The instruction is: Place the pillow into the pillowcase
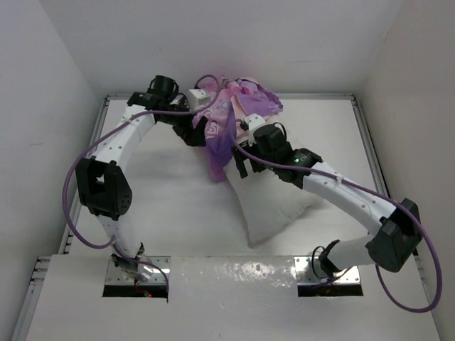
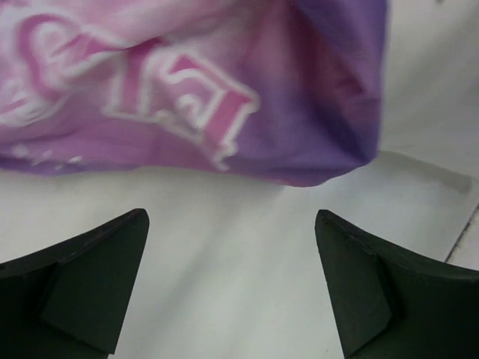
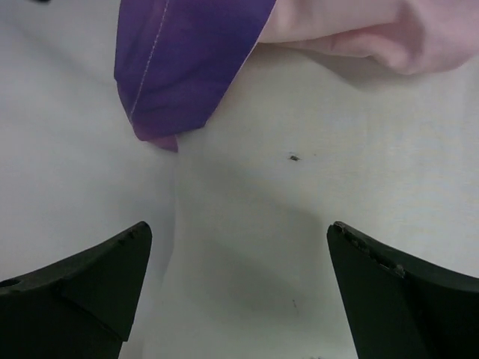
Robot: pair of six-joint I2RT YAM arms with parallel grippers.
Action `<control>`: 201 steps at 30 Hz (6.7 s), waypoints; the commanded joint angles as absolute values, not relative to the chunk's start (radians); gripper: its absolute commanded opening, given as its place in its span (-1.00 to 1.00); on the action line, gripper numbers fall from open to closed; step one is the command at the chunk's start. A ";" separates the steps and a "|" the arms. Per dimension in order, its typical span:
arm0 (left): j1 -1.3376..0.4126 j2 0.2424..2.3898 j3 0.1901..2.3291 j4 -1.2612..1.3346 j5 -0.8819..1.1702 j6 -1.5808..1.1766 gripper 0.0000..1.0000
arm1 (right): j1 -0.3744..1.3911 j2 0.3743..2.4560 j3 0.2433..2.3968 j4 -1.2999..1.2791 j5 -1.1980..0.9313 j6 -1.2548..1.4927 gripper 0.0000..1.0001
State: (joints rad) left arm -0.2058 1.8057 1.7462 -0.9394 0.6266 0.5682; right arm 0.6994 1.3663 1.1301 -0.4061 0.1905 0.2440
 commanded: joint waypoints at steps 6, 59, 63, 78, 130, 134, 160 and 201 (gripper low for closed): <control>-0.362 1.836 1.668 -0.835 0.689 0.560 0.89 | 0.724 1.436 1.031 -0.304 0.469 0.259 0.98; -0.371 1.871 2.030 -0.763 0.887 0.500 -1.00 | 0.569 1.628 0.938 0.649 -0.350 1.091 0.18; -0.417 1.953 2.025 -0.704 0.858 0.450 -0.97 | 0.477 1.441 0.752 0.537 -0.255 1.057 0.40; -0.606 2.166 2.140 -0.477 0.785 0.262 0.25 | 0.413 0.994 0.931 -0.484 0.247 0.595 0.71; -0.465 2.301 2.170 -0.351 -0.129 0.400 0.16 | 0.416 1.258 1.035 -0.390 0.064 0.557 0.79; -0.465 2.266 2.146 -0.382 -0.017 0.388 -0.64 | 0.416 1.290 1.038 -0.393 0.069 0.548 0.80; -0.469 2.051 2.097 -0.833 0.463 0.321 -1.00 | 0.571 1.746 1.209 -0.190 0.072 0.709 -0.24; -0.509 1.924 2.117 -0.877 0.586 0.489 -1.00 | 0.525 1.507 1.049 0.267 0.005 0.750 -1.00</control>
